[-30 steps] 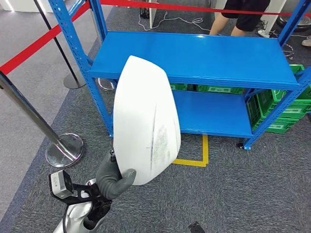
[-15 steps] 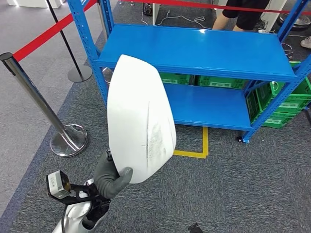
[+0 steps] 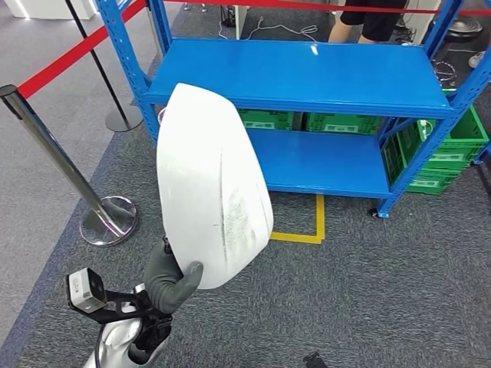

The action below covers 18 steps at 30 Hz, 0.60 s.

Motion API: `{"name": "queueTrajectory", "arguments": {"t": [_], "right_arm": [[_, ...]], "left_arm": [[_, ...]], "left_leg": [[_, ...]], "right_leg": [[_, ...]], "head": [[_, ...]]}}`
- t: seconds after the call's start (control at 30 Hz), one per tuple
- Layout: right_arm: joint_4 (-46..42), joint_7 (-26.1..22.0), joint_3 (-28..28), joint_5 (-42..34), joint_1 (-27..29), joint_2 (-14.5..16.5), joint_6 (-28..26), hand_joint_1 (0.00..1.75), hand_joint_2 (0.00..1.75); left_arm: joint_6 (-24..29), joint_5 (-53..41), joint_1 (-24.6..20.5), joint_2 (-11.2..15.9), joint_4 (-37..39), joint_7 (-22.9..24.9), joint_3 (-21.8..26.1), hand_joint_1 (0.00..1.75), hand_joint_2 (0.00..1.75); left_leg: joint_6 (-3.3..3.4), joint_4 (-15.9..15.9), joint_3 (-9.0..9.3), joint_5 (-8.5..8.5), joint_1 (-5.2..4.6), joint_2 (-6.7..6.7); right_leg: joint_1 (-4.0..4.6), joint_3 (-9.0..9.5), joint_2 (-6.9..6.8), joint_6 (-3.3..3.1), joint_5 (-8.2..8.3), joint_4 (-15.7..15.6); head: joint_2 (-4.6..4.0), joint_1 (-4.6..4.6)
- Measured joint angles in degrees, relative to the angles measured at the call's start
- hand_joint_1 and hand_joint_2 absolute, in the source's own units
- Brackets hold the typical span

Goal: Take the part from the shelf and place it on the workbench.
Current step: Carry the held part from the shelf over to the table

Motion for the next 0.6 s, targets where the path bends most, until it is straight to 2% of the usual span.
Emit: {"name": "queueTrajectory", "arguments": {"t": [0.03,0.1,0.17,0.2,0.27,0.3,0.33,0.37,0.4,0.43,0.5,0.53,0.6], "right_arm": [[0.0,0.0,-0.1,0.0,0.0,0.0,0.0,0.0,1.75],[0.0,0.0,-0.2,0.0,-0.1,0.0,0.0,0.0,1.75],[0.0,-0.1,-0.4,0.0,-0.1,0.0,0.0,0.0,1.75],[0.0,-0.1,-0.5,0.0,-0.1,0.0,0.0,0.0,1.75],[0.0,-0.6,-0.6,-0.4,-0.2,0.0,-0.1,0.0,1.75],[0.0,-0.8,-0.7,-0.7,-0.2,0.0,-0.2,0.0,1.75],[0.0,-1.0,-0.8,-1.0,-0.2,0.0,-0.2,0.0,1.75],[0.0,-1.2,-1.1,-1.3,-0.1,0.0,-0.2,0.0,1.75],[0.0,-1.2,-1.3,-1.5,-0.1,0.0,-0.1,0.0,1.75],[0.0,-1.3,-1.6,-1.7,0.0,0.0,0.0,0.0,1.75],[0.0,-1.7,-1.9,-1.9,0.0,0.0,0.5,0.0,1.75],[0.0,-1.9,-2.0,-1.8,0.0,0.0,0.8,0.0,1.75],[0.0,-2.2,-2.0,-1.6,0.3,0.0,1.4,0.0,1.75]], "left_arm": [[0.0,0.0,0.0,-0.1,0.0,0.0,0.0,1.64,1.75],[0.0,0.0,0.0,-0.2,0.0,0.0,0.0,1.64,1.75],[0.0,0.0,0.0,-0.3,0.0,0.0,0.1,1.64,1.75],[0.0,0.0,0.0,-0.3,0.0,0.1,0.1,1.64,1.75],[0.5,0.2,0.1,-0.4,0.0,0.6,0.2,1.64,1.75],[1.0,0.5,0.2,-0.4,0.1,1.0,0.3,1.64,1.75],[1.6,0.9,0.3,-0.4,0.1,1.6,0.4,1.64,1.75],[2.5,1.4,0.5,-0.5,0.2,2.2,0.7,1.64,1.75],[3.5,1.7,0.7,-0.6,0.2,2.9,0.9,1.64,1.75],[4.9,1.9,0.8,-0.9,0.3,3.5,1.2,1.64,1.75],[7.5,1.8,1.0,-1.4,0.3,4.2,1.6,1.64,1.75],[8.3,1.6,1.0,-1.5,0.3,4.4,1.7,1.64,1.75],[9.2,0.2,1.0,-1.6,0.3,4.0,1.8,1.64,1.75]], "left_leg": [[0.23,-1.7,0.85,0.11,-0.05,0.0],[0.67,-2.7,0.89,-0.28,0.01,-0.01],[1.2,-3.2,0.74,-0.37,0.33,0.0],[1.39,-3.3,0.69,-0.25,0.49,0.01],[1.6,-3.4,0.57,-0.13,0.53,0.05],[1.65,-3.3,0.52,-0.1,0.52,0.08],[1.68,-3.3,0.49,-0.07,0.51,0.09],[1.69,-3.2,0.48,-0.06,0.51,0.07],[1.67,-3.1,0.48,-0.07,0.53,0.04],[1.6,-3.0,0.48,-0.1,0.56,-0.01],[1.19,-2.5,0.21,-0.13,0.35,-0.1],[0.92,-2.3,-0.06,-0.05,0.22,-0.12],[0.37,-2.1,-0.63,0.27,0.12,-0.14]], "right_leg": [[0.09,-0.19,0.01,0.22,0.08,0.1],[0.24,-0.62,-0.05,0.76,0.3,0.2],[0.31,-1.44,-0.05,1.31,-0.62,1.2],[0.31,-2.34,-0.03,1.56,-1.93,3.1],[0.2,-5.68,-0.01,1.96,-5.82,10.7],[0.16,-7.34,0.0,2.1,-7.22,14.5],[0.15,-8.4,0.0,2.22,-7.74,17.0],[0.12,-8.38,-0.01,2.29,-7.05,17.1],[0.05,-7.26,-0.01,2.32,-5.36,14.9],[-0.07,-5.36,-0.01,2.35,-3.18,11.0],[-0.23,-1.95,0.09,2.29,-0.58,3.9],[-0.25,-1.22,0.18,2.12,-0.23,2.1],[-0.19,-1.39,0.34,1.46,-0.26,1.6]], "head": [[0.0,0.0],[0.0,0.04],[0.0,0.14],[0.0,0.26],[0.0,0.45],[0.0,0.46],[0.0,0.46],[0.0,0.48],[0.0,0.47],[0.0,0.48],[0.0,0.47],[0.0,0.42],[0.0,0.35]]}}
